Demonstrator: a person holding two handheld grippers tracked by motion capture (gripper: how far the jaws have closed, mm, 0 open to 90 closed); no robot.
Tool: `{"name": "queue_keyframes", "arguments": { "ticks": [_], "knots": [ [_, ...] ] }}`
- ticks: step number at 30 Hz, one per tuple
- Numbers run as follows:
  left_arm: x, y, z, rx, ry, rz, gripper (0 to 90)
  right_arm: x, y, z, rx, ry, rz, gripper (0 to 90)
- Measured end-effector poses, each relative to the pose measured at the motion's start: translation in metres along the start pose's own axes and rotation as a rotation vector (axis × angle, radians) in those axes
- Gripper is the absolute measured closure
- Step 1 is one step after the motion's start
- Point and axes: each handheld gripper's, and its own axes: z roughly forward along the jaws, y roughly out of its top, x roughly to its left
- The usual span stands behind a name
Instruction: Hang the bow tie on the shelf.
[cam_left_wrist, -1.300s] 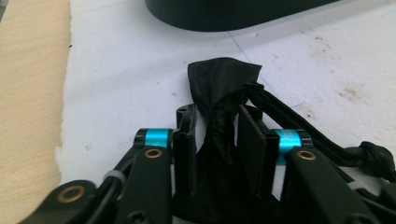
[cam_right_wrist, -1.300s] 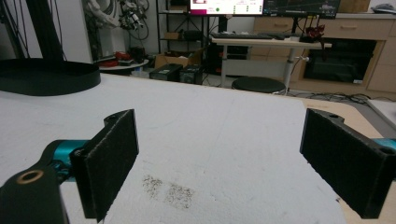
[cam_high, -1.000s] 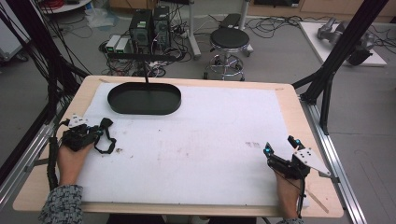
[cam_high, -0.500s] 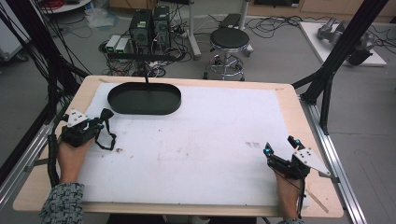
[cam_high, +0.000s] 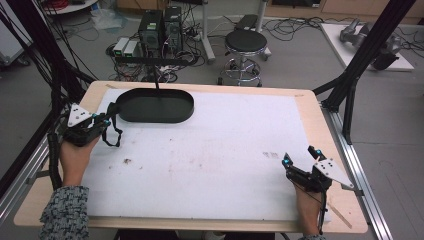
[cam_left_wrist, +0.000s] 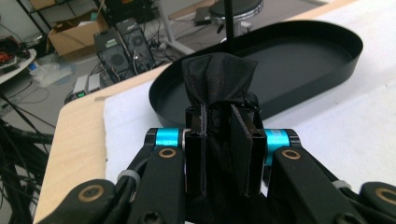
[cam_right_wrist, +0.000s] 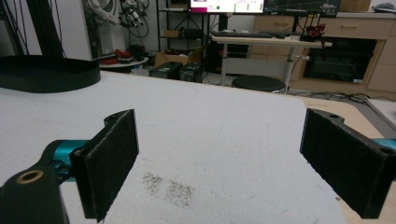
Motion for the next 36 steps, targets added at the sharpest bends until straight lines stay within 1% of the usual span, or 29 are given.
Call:
{"name": "queue_keyframes", "arguments": {
  "ticks": [1, 5, 7, 8, 12, 13, 14, 15, 16, 17, 18, 21, 23, 24, 31, 34, 36],
  "knots": [
    [0.002, 0.001, 0.001, -0.019, -0.007, -0.012, 75.9, 0.000, 0.000, 0.000, 0.002, -0.001, -0.004, 10.7],
    [0.006, 0.002, 0.003, -0.030, -0.018, -0.022, 75.9, 0.001, 0.000, 0.000, 0.007, -0.001, -0.008, 10.7],
    [0.010, 0.006, 0.005, -0.039, -0.027, -0.026, 75.9, 0.001, 0.000, 0.001, 0.008, -0.005, -0.019, 10.7],
    [0.011, 0.008, 0.005, -0.042, -0.028, -0.026, 75.9, 0.002, 0.000, 0.000, 0.012, -0.006, -0.015, 10.7],
    [0.017, 0.015, 0.004, -0.045, -0.030, -0.016, 75.9, 0.004, 0.000, 0.001, 0.014, -0.004, -0.023, 10.7],
    [0.018, 0.016, 0.004, -0.049, -0.030, -0.016, 75.9, 0.004, -0.001, 0.001, 0.015, -0.004, -0.036, 10.7],
    [0.020, 0.018, 0.003, -0.054, -0.029, -0.018, 75.9, 0.005, 0.000, 0.001, 0.016, -0.004, -0.031, 10.7],
    [0.021, 0.019, 0.003, -0.058, -0.028, -0.014, 75.9, 0.005, -0.001, 0.001, 0.016, -0.006, -0.042, 10.7],
    [0.021, 0.019, 0.003, -0.058, -0.028, -0.014, 75.9, 0.006, 0.000, 0.001, 0.018, -0.004, -0.040, 10.7],
    [0.024, 0.022, 0.004, -0.052, -0.027, -0.009, 75.9, 0.006, 0.000, 0.002, 0.017, -0.007, -0.039, 10.7],
    [0.025, 0.024, 0.004, -0.052, -0.027, -0.004, 75.9, 0.006, 0.000, 0.001, 0.024, -0.009, -0.049, 10.7],
    [0.028, 0.027, 0.005, -0.056, -0.029, -0.005, 75.9, 0.006, 0.000, 0.001, 0.024, -0.012, -0.049, 10.7],
    [0.030, 0.031, 0.006, -0.064, -0.029, 0.009, 75.9, 0.007, 0.000, 0.001, 0.021, -0.016, -0.040, 10.7],
    [0.030, 0.032, 0.006, -0.065, -0.029, 0.007, 75.9, 0.007, 0.000, 0.001, 0.021, -0.017, -0.040, 10.7],
    [0.035, 0.043, 0.009, -0.083, -0.037, 0.022, 75.9, 0.007, -0.001, 0.001, 0.020, -0.021, -0.054, 10.7],
    [0.037, 0.049, 0.010, -0.095, -0.041, 0.022, 75.9, 0.008, -0.001, 0.001, 0.022, -0.023, -0.047, 10.7],
    [0.039, 0.053, 0.011, -0.099, -0.042, 0.030, 75.9, 0.008, -0.001, 0.001, 0.022, -0.025, -0.051, 10.7]
  ]
}}
